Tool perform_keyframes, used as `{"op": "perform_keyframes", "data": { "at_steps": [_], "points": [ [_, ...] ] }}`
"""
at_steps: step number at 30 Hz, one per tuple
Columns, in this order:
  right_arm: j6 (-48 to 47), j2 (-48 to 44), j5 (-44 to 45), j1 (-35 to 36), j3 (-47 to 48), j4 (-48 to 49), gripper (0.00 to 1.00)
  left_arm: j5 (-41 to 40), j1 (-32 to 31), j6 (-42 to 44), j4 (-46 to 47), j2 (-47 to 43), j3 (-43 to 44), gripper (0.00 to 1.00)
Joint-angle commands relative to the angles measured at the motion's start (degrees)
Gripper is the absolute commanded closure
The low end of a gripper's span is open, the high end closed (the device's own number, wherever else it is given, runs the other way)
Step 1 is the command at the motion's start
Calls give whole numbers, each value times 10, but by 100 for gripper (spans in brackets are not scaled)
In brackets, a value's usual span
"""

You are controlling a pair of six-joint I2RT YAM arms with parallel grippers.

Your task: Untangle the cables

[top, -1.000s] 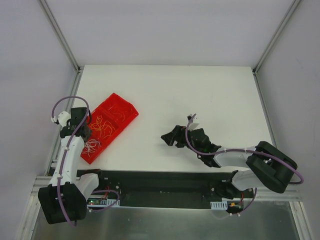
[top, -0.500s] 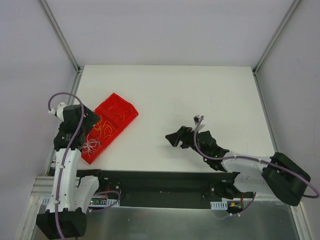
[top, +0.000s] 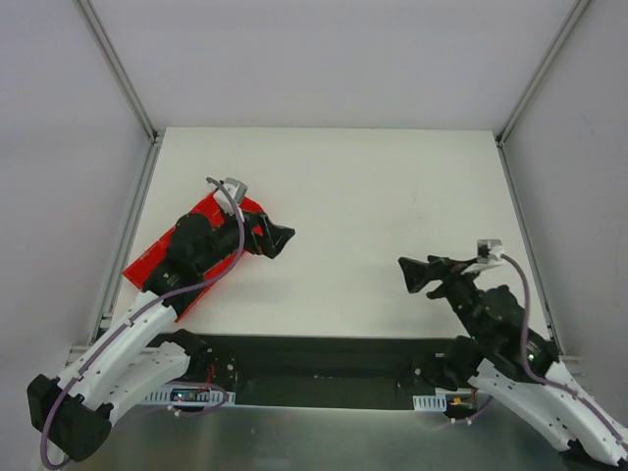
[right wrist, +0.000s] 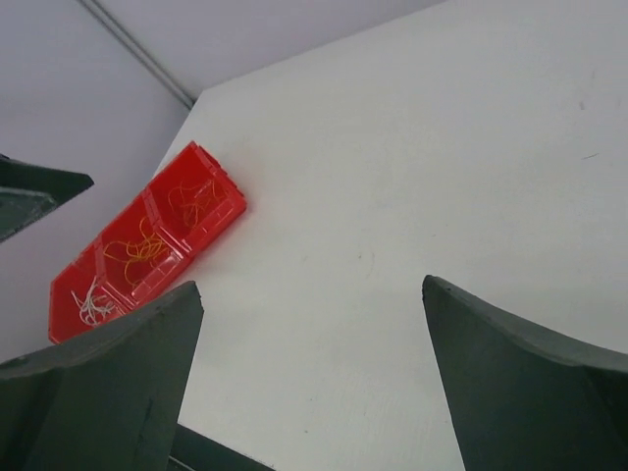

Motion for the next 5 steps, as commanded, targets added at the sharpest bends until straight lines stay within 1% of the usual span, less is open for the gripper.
{"op": "perform_keyframes", "data": {
  "at_steps": [1,2,5],
  "points": [
    [-43,-111,92,0,51,-200,4,84,1,78,104,-58,-39,1],
    [-47,-148,95,-1,52,-201,4,77,0,79,105,-65,-45,1],
    [-60,-174,93,-1,56,-201,4,77,-1,85,106,-71,-47,1]
  ]
}}
